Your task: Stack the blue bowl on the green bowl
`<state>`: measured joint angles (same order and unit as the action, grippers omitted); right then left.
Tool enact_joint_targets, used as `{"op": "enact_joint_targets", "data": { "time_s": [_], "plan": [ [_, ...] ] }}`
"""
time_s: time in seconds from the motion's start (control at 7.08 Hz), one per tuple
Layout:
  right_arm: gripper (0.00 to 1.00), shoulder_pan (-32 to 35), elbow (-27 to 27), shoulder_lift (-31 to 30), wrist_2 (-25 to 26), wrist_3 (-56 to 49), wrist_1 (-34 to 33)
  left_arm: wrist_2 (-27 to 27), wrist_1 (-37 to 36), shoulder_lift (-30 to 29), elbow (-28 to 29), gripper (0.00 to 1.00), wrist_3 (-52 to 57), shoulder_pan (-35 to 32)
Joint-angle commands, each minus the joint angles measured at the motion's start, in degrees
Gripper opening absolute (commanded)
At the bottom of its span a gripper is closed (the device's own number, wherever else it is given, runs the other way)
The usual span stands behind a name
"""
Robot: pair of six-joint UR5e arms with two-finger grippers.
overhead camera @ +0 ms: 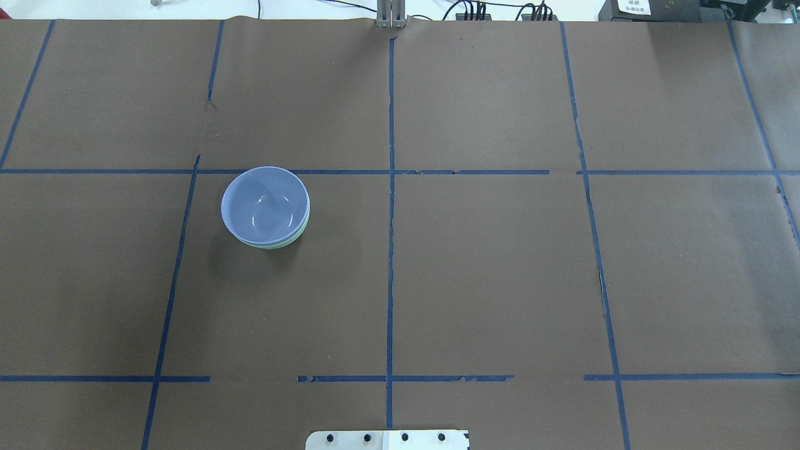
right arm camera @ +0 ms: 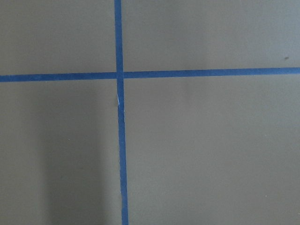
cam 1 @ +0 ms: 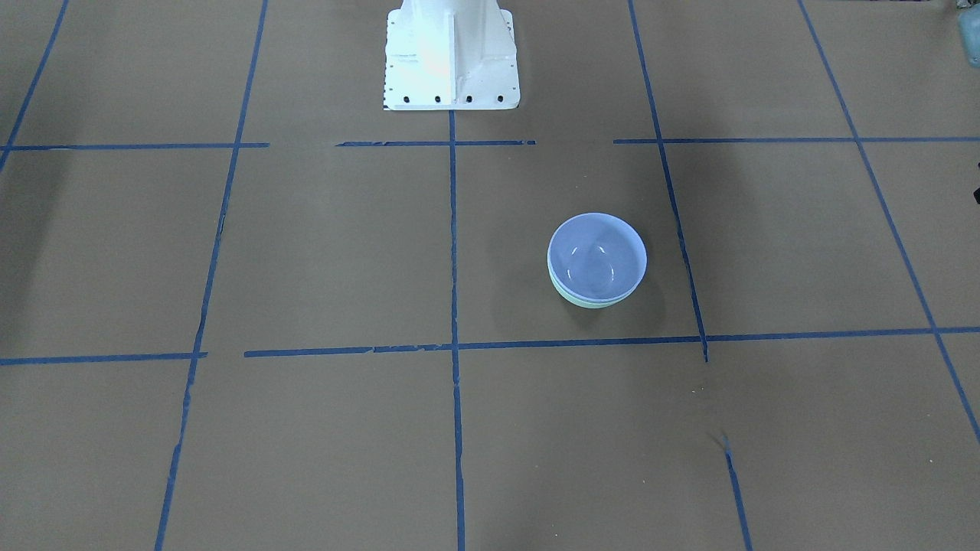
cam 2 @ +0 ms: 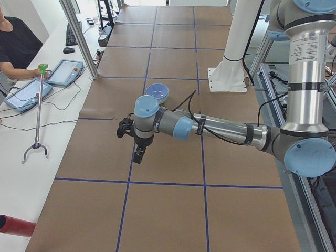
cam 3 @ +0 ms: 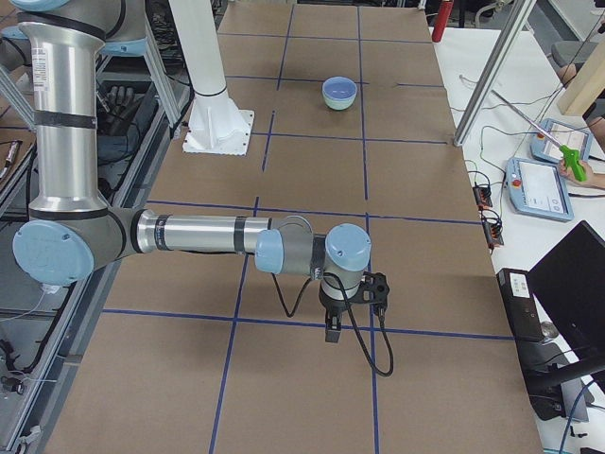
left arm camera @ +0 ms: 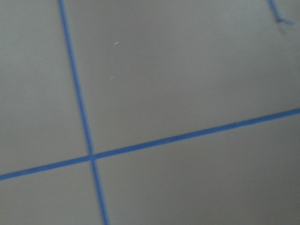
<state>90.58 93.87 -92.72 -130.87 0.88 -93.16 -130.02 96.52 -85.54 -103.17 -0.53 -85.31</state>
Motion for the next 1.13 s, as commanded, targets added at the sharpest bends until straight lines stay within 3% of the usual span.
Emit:
{"op": "enact_joint_targets", "data": {
  "time_s": [0.0,0.14,0.28,0.99],
  "plan": [
    [1.00,0.03,0.00,0.00,0.00,0.00,0.00,-2.06,-7.55,0.99,0.42,1.00,5.01,-4.33],
    [1.00,-0.05,0.00,0.00,0.00,0.00,0.00,-7.39,-7.40,2.12,2.69,1.00,4.92,-4.42],
    [1.00,-0.05,0.00,0.00,0.00,0.00,0.00,-8.92,-6.78,3.87,4.10,1.00,5.18,-4.34],
    [1.00,-0.05,0.00,0.00,0.00,0.00,0.00,-8.23,-5.20,3.71,5.35,1.00,5.01,-4.51]
  ]
}}
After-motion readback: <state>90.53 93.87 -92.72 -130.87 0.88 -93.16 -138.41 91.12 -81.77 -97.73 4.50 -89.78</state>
